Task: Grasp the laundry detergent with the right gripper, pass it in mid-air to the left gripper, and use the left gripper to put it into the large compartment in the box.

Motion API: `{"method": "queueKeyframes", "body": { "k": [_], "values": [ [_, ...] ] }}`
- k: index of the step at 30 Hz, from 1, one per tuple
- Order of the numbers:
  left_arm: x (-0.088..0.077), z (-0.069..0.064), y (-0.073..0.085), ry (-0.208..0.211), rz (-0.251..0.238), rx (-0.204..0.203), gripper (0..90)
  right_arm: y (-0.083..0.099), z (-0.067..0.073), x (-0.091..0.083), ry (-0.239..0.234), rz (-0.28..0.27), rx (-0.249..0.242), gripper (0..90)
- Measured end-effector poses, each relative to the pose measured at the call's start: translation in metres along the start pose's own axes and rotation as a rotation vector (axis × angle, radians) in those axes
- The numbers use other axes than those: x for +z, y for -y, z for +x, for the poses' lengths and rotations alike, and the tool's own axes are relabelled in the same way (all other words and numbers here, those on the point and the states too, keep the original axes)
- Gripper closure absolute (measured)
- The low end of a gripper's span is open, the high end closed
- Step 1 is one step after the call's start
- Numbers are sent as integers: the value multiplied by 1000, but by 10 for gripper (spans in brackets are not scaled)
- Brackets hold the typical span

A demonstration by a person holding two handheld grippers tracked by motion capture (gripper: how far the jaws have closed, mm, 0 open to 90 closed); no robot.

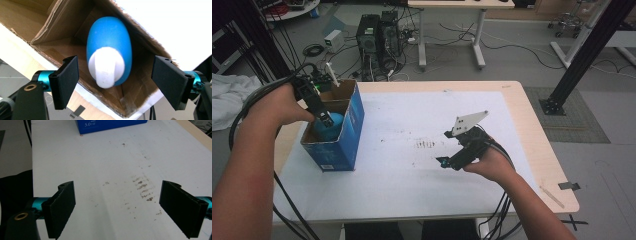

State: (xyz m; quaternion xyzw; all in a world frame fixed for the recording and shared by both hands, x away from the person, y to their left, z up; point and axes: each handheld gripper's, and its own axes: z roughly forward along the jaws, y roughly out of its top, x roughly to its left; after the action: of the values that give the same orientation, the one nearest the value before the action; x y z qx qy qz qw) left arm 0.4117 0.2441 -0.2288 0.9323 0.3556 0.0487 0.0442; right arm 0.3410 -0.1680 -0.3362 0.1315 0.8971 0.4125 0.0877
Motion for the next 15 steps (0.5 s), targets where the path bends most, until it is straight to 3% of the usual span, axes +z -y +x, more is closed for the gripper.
{"method": "queueKeyframes", "body": {
  "k": [8,15],
  "values": [
    [-15,-11,-4,-11,-8,48,193,-7,-2,-5,-3,25,-8,128],
    [-26,-26,-13,-2,-20,114,156,-7,-5,-6,-5,51,-3,128]
  ]
}}
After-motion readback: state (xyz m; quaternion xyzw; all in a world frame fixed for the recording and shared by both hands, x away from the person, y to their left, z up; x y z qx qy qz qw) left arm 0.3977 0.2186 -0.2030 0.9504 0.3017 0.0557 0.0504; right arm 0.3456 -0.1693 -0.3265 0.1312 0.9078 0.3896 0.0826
